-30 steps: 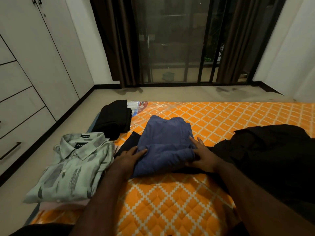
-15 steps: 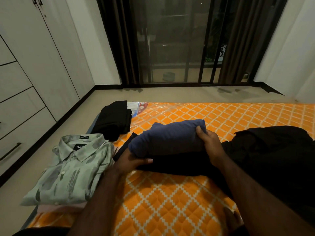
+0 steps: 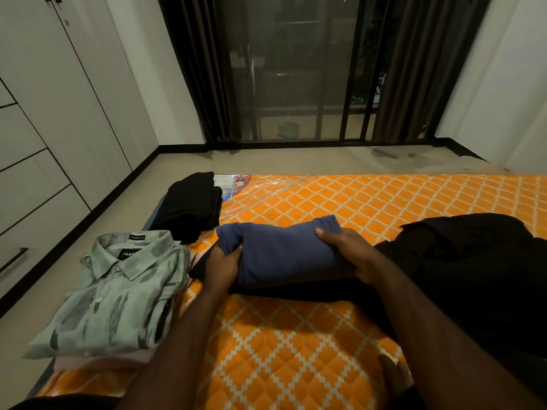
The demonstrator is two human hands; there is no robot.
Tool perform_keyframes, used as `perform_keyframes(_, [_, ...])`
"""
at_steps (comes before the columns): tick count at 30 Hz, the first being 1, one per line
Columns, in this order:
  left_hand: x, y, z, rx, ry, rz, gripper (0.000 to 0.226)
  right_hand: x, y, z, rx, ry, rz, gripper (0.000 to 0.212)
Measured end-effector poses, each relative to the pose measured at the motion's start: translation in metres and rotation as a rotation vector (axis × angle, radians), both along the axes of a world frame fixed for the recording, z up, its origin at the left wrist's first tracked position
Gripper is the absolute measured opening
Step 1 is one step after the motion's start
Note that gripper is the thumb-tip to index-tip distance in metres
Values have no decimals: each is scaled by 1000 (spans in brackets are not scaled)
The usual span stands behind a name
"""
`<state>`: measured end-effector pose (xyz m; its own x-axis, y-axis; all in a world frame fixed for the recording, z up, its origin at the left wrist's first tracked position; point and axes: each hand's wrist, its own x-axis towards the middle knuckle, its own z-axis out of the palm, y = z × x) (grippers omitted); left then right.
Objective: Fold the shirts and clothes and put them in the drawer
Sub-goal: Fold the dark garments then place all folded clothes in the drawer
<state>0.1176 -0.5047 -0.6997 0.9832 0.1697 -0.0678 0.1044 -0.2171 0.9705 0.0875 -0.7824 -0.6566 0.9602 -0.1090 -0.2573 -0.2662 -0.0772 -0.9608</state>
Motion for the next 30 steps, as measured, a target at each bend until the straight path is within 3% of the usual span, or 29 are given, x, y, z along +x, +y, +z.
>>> perform_keyframes(4, [8,-4,-18,134,8,-21,12,4,1,-23,-393,-173,-71,26])
perform_keyframes(7, [22,-6,-26,350,6,-118,38,2,6,-19,-541,-363,-191,30])
perform_keyframes(9, [21,-10,-23,481,14,-121,24,5,5,-23,-642,-297,-209,36])
perform_keyframes(11, [17,-13,-24,500,-11,-79,17,6,0,-36,-806,-89,-140,46])
perform_keyframes(14, [13,-10,-31,510,-15,-32,31,3,0,-47,-973,97,-106,61])
perform_keyframes(16, [12,-13,-28,683,-121,63,54,7,10,-38,-1170,-80,-159,62])
perform_keyframes(18, [8,-25,-15,854,-363,150,64,16,29,-26,-1275,-410,-144,57])
perform_keyframes(20, [2,-44,-2,890,-597,35,58,26,46,-26,-1272,-542,48,54])
perform_keyframes(21, [1,-53,-3,876,-623,-93,52,30,53,-33,-1276,-522,168,55])
perform_keyframes(23, [-5,-67,-15,939,-471,-359,52,32,59,-59,-1308,-352,352,60])
perform_keyframes(26, [-8,-64,-47,1075,-163,-535,80,31,59,-91,-1355,-213,418,78])
perform_keyframes(30, [5,-52,-50,964,-133,-606,57,40,61,-91,-1321,-152,391,60])
